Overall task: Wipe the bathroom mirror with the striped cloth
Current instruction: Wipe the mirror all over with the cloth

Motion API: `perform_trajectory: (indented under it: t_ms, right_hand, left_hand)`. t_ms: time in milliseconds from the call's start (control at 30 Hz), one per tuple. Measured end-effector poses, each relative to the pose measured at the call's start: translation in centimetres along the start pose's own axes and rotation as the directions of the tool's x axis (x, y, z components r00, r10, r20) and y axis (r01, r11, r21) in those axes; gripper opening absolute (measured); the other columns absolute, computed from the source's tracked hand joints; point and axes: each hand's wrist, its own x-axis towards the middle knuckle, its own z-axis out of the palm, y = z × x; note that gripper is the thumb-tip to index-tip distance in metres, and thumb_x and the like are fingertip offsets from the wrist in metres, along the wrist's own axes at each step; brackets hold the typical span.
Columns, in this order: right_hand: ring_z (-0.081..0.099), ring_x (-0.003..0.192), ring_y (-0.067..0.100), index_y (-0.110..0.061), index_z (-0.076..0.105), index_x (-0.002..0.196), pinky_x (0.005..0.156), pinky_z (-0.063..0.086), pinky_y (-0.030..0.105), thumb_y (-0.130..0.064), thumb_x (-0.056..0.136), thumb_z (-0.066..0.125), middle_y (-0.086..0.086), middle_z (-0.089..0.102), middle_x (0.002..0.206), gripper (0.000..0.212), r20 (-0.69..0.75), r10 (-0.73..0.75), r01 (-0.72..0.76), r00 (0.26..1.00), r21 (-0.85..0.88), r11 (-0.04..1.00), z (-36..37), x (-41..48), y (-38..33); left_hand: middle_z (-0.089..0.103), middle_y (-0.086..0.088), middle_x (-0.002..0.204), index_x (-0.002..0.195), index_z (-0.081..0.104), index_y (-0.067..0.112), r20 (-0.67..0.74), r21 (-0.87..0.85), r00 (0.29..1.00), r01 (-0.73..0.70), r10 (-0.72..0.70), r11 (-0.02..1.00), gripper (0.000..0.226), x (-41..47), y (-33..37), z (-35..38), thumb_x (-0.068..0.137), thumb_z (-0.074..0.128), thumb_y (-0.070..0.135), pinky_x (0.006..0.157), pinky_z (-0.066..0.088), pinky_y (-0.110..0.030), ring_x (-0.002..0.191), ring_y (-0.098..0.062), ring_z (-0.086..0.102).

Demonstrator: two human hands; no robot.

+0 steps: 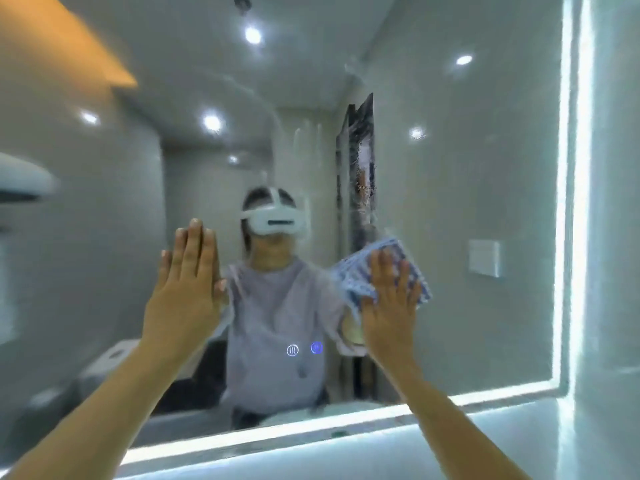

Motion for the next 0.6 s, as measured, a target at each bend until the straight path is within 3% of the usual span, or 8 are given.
perform_trajectory:
  t_ms: [100,233,300,367,467,533,600]
  right_hand:
    - [0.015,0.144,0.037,-0.01,0.026,0.148,0.116,0.005,0.051,-0.043,0.091,0.019,0.01,0.02,0.156,0.067,0.0,0.328,-0.327,0.945,0.092,0.941,-0.5,3.0,-0.4]
    - [0.013,0.145,0.036,-0.012,0.021,0.149,0.116,0.005,0.055,-0.043,0.088,0.02,0.011,0.02,0.157,0.069,-0.032,0.458,-0.449,0.888,0.15,0.881,-0.2,3.8,-3.2]
    - [0.016,0.144,0.037,-0.012,0.025,0.148,0.115,0.006,0.055,-0.036,0.089,0.033,0.011,0.024,0.156,0.065,-0.027,0.292,-0.287,0.956,0.111,0.951,-0.2,3.0,-4.9]
    - [0.016,0.144,0.035,-0.015,0.03,0.148,0.115,0.011,0.056,-0.032,0.087,0.046,0.007,0.028,0.154,0.065,0.015,-0.05,0.049,0.999,0.049,0.998,0.1,1.1,-6.6]
    - [0.013,0.146,0.027,-0.026,0.025,0.15,0.114,0.013,0.052,-0.037,0.091,0.04,-0.007,0.021,0.157,0.062,0.147,-0.475,0.473,0.867,0.052,0.879,0.1,-0.2,-6.2]
    - [0.014,0.146,0.02,-0.03,0.026,0.149,0.117,0.009,0.047,-0.037,0.09,0.04,-0.011,0.022,0.156,0.061,0.174,-0.561,0.564,0.809,0.037,0.825,-0.3,1.3,-4.2]
    - [0.017,0.145,0.021,-0.028,0.032,0.147,0.117,0.009,0.047,-0.035,0.089,0.048,-0.009,0.024,0.154,0.061,0.145,-0.492,0.495,0.858,0.017,0.869,-0.9,3.0,-2.2]
  left_hand:
    - [0.009,-0.024,0.154,0.143,0.012,-0.006,-0.006,0.006,1.0,0.0,0.0,1.0,0.07,0.1,0.0,0.0,0.086,0.012,0.033,0.115,0.017,-0.055,0.143,-0.04,0.009]
    - [0.013,-0.024,0.153,0.142,0.016,-0.007,-0.015,0.006,1.0,0.009,-0.009,1.0,0.068,0.3,0.0,0.4,0.086,0.017,0.031,0.113,0.02,-0.055,0.142,-0.04,0.013]
    - [0.017,-0.026,0.152,0.142,0.019,-0.008,-0.023,0.013,1.0,0.003,-0.003,1.0,0.067,0.3,-0.1,0.7,0.086,0.019,0.03,0.111,0.022,-0.056,0.141,-0.041,0.016]
    - [0.019,-0.026,0.151,0.141,0.02,-0.008,-0.038,0.023,0.999,-0.009,0.01,1.0,0.067,0.2,-0.2,0.8,0.087,0.021,0.029,0.111,0.022,-0.056,0.14,-0.04,0.016]
    - [0.014,-0.024,0.153,0.142,0.015,-0.007,-0.046,0.046,0.999,-0.016,0.018,0.999,0.066,0.1,-0.4,0.9,0.089,0.018,0.031,0.112,0.021,-0.054,0.141,-0.036,0.011]
    - [0.015,-0.024,0.152,0.142,0.017,-0.007,-0.045,0.044,0.999,-0.016,0.018,0.999,0.066,0.1,-0.4,0.8,0.089,0.019,0.032,0.112,0.021,-0.054,0.141,-0.036,0.012]
    - [0.02,-0.027,0.151,0.141,0.022,-0.009,-0.046,0.037,0.999,-0.015,0.017,0.999,0.066,0.1,-0.2,0.5,0.088,0.021,0.03,0.11,0.024,-0.056,0.14,-0.04,0.018]
